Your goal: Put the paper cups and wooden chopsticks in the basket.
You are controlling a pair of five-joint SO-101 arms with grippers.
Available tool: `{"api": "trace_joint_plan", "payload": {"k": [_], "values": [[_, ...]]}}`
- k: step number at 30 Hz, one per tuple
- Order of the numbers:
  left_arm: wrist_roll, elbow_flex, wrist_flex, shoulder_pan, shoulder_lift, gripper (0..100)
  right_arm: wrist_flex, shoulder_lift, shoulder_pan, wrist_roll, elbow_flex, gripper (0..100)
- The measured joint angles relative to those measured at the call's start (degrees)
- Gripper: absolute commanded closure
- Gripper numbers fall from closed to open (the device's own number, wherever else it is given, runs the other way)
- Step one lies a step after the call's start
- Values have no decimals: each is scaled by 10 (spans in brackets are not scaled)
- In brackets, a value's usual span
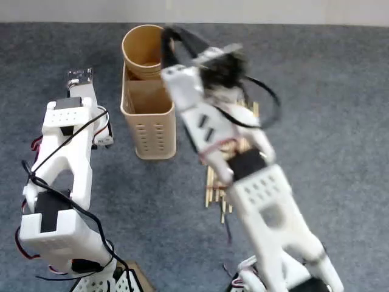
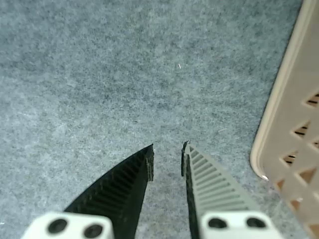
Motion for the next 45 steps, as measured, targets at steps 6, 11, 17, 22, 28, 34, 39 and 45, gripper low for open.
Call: {"api": "trace_joint_plan", "payload": {"k": [6, 11, 17, 22, 28, 34, 39, 45], "values": [[0, 0, 0, 0, 0, 870, -67, 74, -15, -32, -24, 993], [0, 0, 0, 0, 0, 870, -153, 82, -17, -47, 67, 993], [0, 0, 0, 0, 0, 870, -232, 82, -17, -47, 180, 914], [0, 0, 0, 0, 0, 870, -236, 82, -17, -47, 198, 757], [0, 0, 0, 0, 0, 870, -236, 66, -13, -44, 199, 810], [0, 0, 0, 0, 0, 869, -78, -92, 59, -44, 200, 958], [0, 5, 0, 0, 0, 868, 247, -272, 209, -43, 171, 993], [0, 21, -25, 0, 0, 869, 423, -243, 303, 0, 207, 966]]}}
